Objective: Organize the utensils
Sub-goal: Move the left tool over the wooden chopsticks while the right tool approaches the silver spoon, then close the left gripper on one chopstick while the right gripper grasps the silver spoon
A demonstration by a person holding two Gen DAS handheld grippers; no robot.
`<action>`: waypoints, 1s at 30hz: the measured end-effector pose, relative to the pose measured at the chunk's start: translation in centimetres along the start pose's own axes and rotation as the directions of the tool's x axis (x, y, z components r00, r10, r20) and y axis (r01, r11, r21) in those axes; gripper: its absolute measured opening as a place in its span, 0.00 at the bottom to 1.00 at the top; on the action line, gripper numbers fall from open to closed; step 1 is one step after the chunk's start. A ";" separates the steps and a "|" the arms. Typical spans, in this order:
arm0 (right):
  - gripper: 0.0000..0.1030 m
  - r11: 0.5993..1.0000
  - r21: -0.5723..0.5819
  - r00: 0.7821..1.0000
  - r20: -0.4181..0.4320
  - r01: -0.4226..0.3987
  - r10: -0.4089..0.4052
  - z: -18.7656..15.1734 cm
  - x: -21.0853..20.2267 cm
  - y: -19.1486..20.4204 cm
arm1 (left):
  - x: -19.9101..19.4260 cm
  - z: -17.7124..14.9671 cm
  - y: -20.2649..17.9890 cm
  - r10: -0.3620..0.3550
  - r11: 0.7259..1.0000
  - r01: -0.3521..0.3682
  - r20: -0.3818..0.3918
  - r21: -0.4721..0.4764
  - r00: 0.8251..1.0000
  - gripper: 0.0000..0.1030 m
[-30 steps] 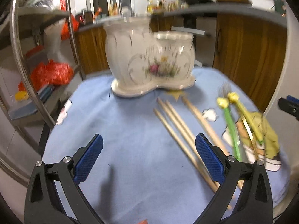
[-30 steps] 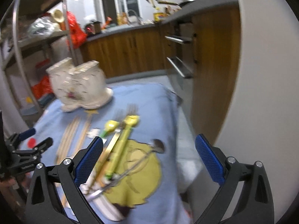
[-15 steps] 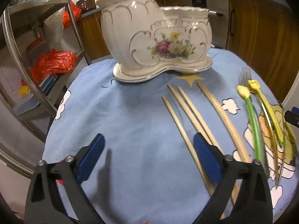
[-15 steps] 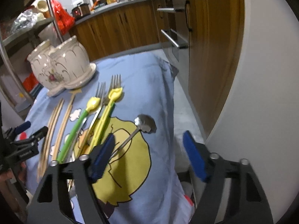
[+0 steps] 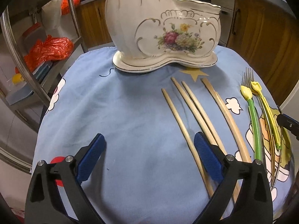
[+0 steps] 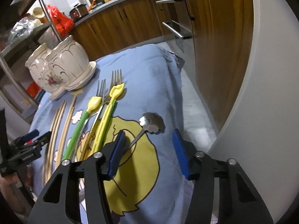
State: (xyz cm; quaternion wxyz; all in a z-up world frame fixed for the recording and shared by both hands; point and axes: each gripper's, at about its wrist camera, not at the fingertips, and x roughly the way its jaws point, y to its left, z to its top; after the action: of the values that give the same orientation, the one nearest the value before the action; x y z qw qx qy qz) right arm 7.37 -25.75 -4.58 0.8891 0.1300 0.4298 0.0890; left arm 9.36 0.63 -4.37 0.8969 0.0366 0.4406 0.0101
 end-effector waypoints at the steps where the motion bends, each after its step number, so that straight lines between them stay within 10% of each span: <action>1: 0.41 1.000 -0.005 1.000 0.002 -0.002 0.002 0.0 0.0 0.1 | -0.1 0.0 -0.1 -0.007 1.000 0.007 0.002 0.003 1.000 0.85; 9: 0.29 1.000 0.011 1.000 0.023 -0.008 0.008 0.2 -0.2 0.0 | -0.6 0.5 -2.1 -0.078 0.992 0.076 0.010 0.101 0.997 0.39; 16: 0.05 1.000 -0.013 0.998 0.066 -0.004 0.005 0.3 -0.9 0.1 | -0.3 0.7 -1.9 -0.033 0.993 0.027 0.050 0.115 0.998 0.57; 22: 0.04 0.999 -0.035 0.997 0.083 -0.005 0.008 0.3 -1.2 0.3 | 0.1 0.6 -0.4 -0.046 0.998 0.044 0.054 0.049 0.997 0.63; 30: 0.03 0.999 -0.034 0.993 0.114 -0.006 0.010 0.3 -1.7 0.3 | -0.7 0.2 -2.4 -0.065 0.987 0.053 0.077 0.149 0.995 0.26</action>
State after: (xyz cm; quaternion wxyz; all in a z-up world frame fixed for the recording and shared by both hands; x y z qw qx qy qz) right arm 6.53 -25.97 -3.01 0.9138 0.1216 0.3764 0.0922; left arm 9.09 -1.78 -3.91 0.9088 0.0898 0.4043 -0.0503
